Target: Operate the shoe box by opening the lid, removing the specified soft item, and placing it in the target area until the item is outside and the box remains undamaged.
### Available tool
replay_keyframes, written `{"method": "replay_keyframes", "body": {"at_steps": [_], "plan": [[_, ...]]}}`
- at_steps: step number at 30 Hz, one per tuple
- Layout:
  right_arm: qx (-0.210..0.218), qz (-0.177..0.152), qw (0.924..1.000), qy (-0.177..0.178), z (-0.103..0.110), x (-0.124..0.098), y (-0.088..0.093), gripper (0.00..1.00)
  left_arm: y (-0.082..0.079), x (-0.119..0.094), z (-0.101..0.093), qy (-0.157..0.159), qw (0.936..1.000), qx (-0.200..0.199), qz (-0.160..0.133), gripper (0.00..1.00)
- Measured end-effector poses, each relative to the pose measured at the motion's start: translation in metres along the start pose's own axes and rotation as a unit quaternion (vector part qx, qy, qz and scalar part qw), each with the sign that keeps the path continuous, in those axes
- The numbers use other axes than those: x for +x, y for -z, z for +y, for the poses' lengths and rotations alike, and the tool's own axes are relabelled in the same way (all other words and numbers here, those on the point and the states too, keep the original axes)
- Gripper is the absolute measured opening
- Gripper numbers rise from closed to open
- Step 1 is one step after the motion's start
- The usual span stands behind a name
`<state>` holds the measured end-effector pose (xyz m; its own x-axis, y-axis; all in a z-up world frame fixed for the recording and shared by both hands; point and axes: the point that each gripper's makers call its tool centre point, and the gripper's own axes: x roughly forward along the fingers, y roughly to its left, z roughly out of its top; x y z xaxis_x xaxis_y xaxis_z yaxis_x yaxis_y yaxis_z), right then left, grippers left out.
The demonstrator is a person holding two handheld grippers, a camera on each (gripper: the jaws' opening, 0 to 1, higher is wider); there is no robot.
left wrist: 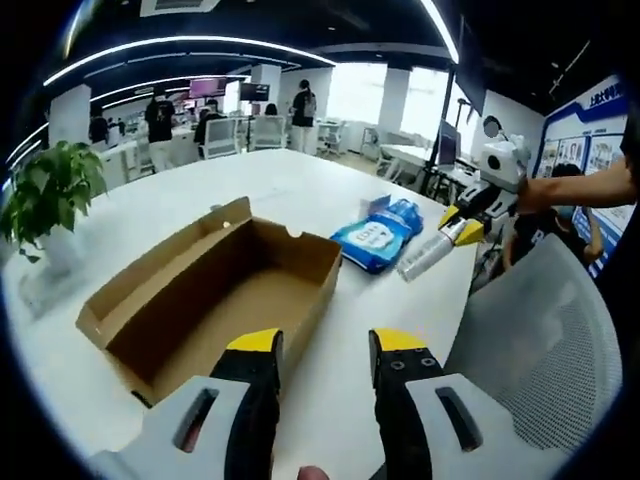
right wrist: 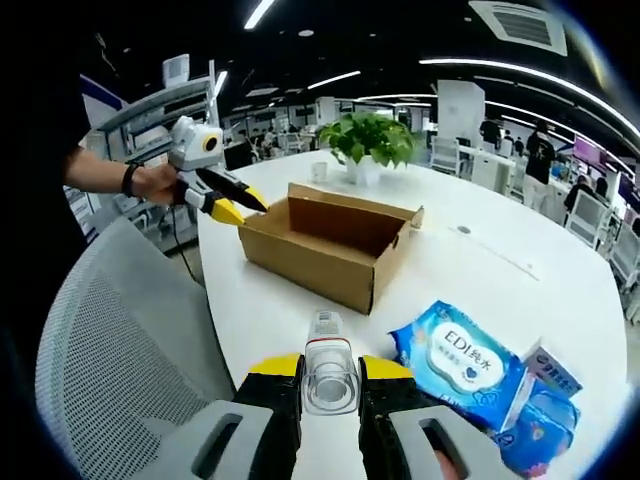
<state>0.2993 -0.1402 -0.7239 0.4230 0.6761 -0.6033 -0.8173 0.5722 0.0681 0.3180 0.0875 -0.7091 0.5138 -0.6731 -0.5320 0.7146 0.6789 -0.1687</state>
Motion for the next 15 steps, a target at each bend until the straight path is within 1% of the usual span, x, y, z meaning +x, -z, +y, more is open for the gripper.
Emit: {"method": "replay_keyframes", "body": {"at_steps": [6, 10, 15], "plan": [[0.009, 0.001, 0.9998, 0.018, -0.022, -0.009, 0.005, 0.17, 0.004, 0.002, -0.001, -0.018, 0.9991, -0.038, -0.005, 0.35], [0.011, 0.004, 0.9994, 0.032, -0.038, -0.015, 0.005, 0.17, 0.009, 0.005, -0.006, -0.020, 0.9992, -0.033, 0.005, 0.35], [0.010, 0.012, 0.9991, 0.039, -0.057, -0.017, 0.003, 0.17, 0.010, 0.006, -0.013, -0.027, 0.9985, -0.047, -0.006, 0.36]]}}
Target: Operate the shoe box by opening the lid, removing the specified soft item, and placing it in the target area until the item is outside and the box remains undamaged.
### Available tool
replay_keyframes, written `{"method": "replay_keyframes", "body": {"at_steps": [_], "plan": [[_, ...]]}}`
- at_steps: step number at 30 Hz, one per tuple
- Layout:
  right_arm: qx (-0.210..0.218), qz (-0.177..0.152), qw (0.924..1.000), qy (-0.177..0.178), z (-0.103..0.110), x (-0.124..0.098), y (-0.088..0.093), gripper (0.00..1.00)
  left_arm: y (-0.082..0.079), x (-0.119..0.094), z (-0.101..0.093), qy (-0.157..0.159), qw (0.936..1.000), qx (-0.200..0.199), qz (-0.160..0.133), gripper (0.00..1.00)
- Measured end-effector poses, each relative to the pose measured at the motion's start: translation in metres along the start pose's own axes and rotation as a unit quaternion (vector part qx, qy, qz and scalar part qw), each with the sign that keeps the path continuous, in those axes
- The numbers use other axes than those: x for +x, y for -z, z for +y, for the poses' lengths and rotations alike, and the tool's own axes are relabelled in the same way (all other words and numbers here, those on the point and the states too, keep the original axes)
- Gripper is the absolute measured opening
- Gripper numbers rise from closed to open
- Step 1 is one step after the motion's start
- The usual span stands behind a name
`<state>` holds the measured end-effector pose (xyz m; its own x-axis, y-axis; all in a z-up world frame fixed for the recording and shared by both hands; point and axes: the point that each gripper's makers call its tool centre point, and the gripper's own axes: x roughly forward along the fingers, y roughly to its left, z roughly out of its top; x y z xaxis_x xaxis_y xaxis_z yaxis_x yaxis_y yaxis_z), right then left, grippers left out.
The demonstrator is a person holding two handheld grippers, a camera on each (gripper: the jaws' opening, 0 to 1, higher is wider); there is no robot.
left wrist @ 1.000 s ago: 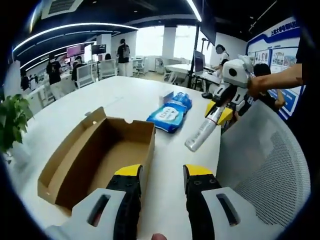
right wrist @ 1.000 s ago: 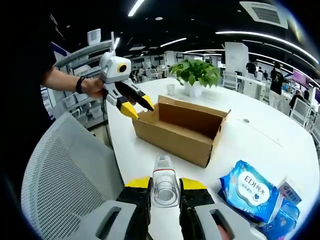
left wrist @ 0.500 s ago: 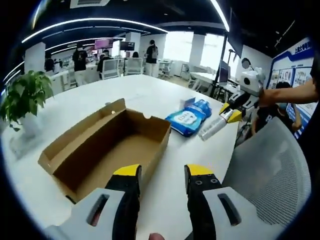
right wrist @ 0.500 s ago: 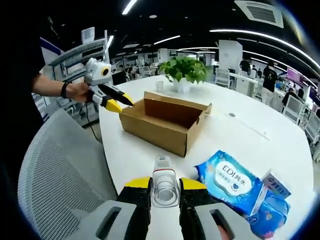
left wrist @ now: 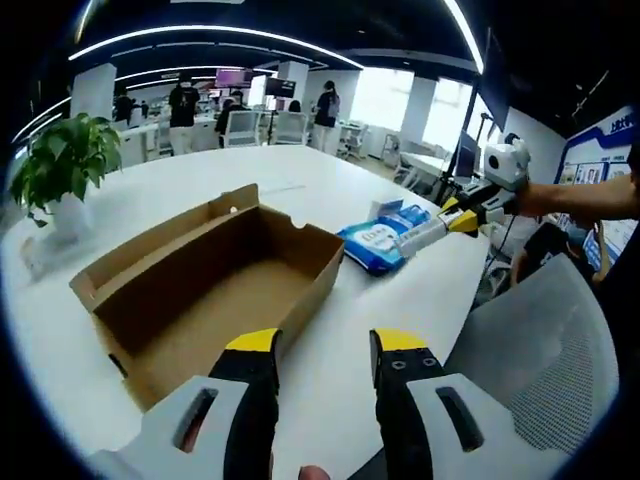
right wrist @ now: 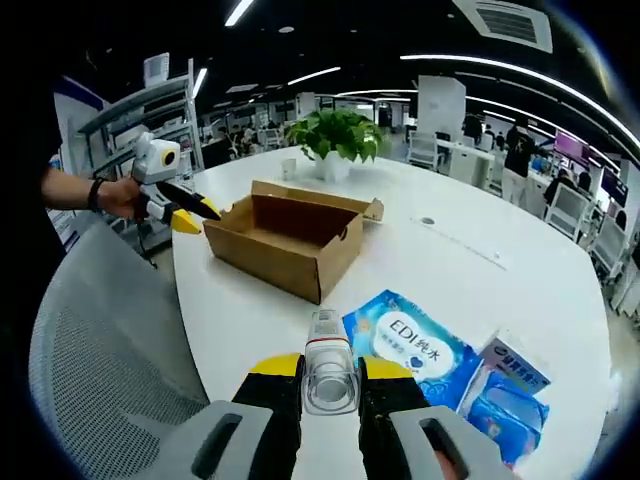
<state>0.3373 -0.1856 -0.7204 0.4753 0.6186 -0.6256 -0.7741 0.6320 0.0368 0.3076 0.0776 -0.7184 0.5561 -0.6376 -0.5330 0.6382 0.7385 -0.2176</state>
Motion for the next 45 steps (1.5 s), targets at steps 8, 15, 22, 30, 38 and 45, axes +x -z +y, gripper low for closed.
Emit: {"method": "replay_keyframes", "body": {"at_steps": [8, 15, 22, 30, 38, 45], "plan": [[0.002, 0.016, 0.9998, 0.014, -0.026, 0.008, -0.007, 0.16, 0.004, -0.006, 0.005, -0.020, 0.9993, -0.030, -0.013, 0.36], [-0.017, 0.050, 0.9985, 0.012, -0.044, 0.011, -0.013, 0.16, 0.005, -0.010, 0.001, -0.030, 0.9986, -0.039, -0.019, 0.36], [-0.059, 0.095, 0.9937, 0.009, -0.064, 0.013, -0.021, 0.16, -0.001, -0.011, 0.002, -0.037, 0.9983, -0.039, -0.025, 0.36], [-0.123, 0.152, 0.9806, -0.001, -0.090, 0.013, -0.038, 0.16, 0.003, -0.010, 0.002, -0.037, 0.9983, -0.041, -0.021, 0.35], [-0.190, 0.211, 0.9587, -0.011, -0.117, 0.024, -0.046, 0.17, 0.005, -0.009, 0.002, -0.040, 0.9986, -0.032, -0.016, 0.36], [-0.231, 0.246, 0.9411, -0.023, -0.135, 0.038, -0.045, 0.17, 0.009, -0.008, 0.009, -0.046, 0.9984, -0.033, -0.011, 0.36]]}}
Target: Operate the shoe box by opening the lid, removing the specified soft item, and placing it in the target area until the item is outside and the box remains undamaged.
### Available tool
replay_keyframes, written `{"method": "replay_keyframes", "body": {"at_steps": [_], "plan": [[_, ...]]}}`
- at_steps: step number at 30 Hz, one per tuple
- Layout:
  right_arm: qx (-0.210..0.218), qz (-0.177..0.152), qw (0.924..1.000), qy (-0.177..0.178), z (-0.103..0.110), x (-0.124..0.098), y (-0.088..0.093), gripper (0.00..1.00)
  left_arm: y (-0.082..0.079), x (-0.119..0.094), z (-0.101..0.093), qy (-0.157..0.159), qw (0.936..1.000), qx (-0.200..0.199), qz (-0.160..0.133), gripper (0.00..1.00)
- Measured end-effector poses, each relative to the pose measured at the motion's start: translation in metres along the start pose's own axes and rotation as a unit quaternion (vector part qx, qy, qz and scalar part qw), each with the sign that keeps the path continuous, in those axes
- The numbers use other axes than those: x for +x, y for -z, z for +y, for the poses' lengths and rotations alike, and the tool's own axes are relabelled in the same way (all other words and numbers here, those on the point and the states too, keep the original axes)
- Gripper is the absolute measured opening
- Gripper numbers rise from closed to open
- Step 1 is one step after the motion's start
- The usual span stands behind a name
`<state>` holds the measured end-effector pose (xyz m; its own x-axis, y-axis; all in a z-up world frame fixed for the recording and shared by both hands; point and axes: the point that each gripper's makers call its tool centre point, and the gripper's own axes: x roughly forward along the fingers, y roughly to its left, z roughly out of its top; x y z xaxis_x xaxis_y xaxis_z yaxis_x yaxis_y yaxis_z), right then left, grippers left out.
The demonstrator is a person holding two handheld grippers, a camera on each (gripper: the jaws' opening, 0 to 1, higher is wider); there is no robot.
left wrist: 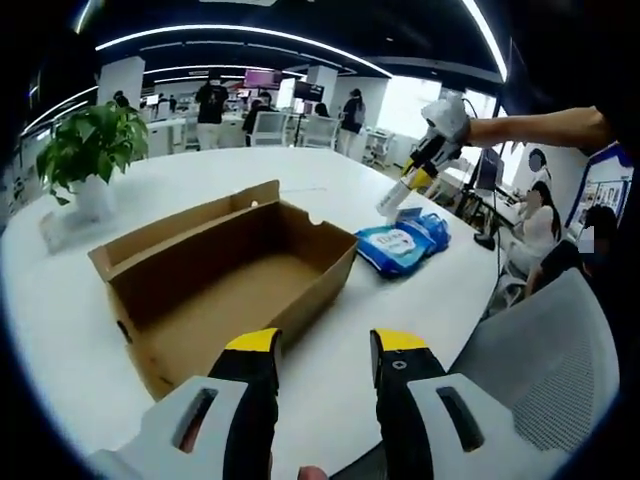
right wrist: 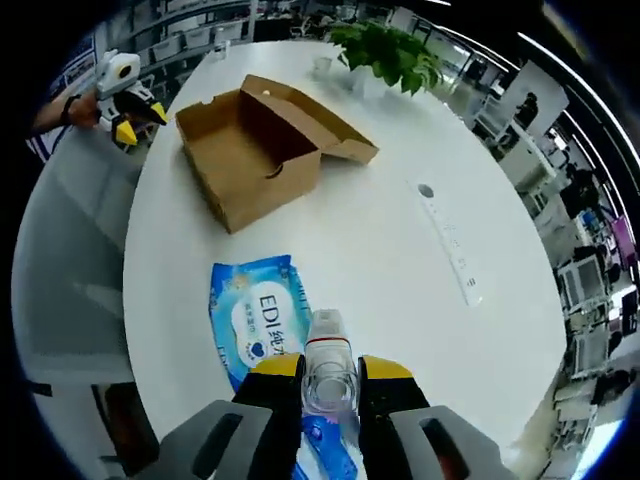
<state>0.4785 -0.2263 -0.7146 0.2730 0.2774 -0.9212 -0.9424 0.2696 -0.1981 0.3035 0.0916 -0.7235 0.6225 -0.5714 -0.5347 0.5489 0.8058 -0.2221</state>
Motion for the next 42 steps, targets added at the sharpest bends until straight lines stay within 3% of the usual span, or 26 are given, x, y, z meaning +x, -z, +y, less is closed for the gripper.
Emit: {"method": "replay_keyframes", "body": {"at_steps": [12, 23, 42], "plan": [[-0.044, 0.044, 0.9980, -0.014, -0.009, 0.024, 0.007, 0.17, 0.006, 0.003, -0.002, 0.002, 0.9999, 0.008, 0.015, 0.36], [-0.071, 0.080, 0.9940, -0.023, -0.025, 0.032, 0.020, 0.17, 0.009, 0.004, -0.001, 0.002, 0.9998, 0.006, 0.020, 0.36], [-0.107, 0.133, 0.9834, -0.063, -0.023, 0.055, 0.031, 0.17, 0.012, 0.005, -0.002, 0.004, 0.9996, 0.008, 0.025, 0.36]]}}
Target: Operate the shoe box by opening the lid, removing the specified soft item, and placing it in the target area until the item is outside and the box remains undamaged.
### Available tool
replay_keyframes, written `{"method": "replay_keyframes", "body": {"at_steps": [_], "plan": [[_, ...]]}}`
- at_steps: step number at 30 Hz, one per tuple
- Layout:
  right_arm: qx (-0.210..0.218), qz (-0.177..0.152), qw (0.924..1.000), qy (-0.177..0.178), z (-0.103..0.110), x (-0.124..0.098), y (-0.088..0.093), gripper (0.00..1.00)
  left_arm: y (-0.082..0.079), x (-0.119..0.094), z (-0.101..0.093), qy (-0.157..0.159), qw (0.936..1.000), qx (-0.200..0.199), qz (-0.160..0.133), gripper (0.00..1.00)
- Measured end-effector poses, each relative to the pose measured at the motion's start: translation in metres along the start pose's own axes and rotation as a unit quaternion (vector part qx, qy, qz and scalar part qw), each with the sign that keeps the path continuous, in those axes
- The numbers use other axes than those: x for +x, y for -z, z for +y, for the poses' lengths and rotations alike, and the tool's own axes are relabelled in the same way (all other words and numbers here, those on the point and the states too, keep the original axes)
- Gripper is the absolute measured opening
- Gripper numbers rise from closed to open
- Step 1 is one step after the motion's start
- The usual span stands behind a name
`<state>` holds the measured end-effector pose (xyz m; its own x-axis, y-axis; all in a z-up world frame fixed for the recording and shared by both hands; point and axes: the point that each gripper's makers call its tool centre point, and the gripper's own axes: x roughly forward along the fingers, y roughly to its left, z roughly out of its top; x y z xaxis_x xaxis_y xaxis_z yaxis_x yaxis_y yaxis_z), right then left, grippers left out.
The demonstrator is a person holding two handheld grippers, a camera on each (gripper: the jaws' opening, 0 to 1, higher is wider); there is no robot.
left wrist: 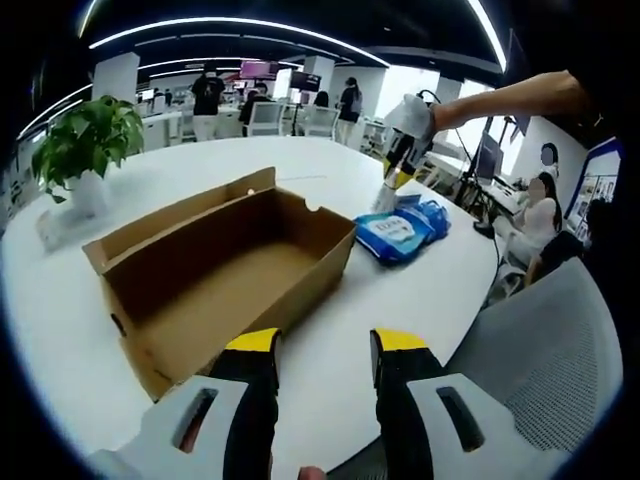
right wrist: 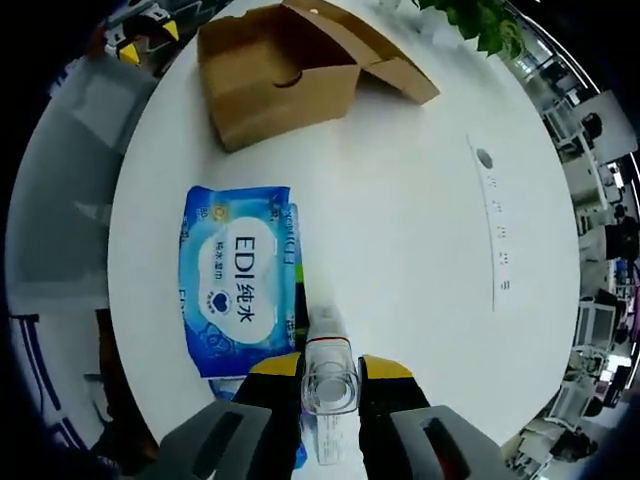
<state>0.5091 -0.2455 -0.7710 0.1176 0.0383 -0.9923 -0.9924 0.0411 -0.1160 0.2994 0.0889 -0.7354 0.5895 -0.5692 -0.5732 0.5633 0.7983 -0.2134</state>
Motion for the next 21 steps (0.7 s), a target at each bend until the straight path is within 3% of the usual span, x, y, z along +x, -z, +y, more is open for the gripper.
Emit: {"method": "replay_keyframes", "body": {"at_steps": [11, 21], "plan": [[-0.019, 0.018, 0.9996, -0.010, 0.0017, 0.0033, -0.0014, 0.17, -0.0006, -0.0003, 0.0019, -0.003, 1.0000, -0.002, -0.001, 0.36], [-0.004, 0.016, 0.9997, -0.015, -0.0002, 0.0038, -0.0058, 0.17, -0.0016, -0.0002, 0.0025, -0.003, 1.0000, -0.004, -0.002, 0.36]]}}
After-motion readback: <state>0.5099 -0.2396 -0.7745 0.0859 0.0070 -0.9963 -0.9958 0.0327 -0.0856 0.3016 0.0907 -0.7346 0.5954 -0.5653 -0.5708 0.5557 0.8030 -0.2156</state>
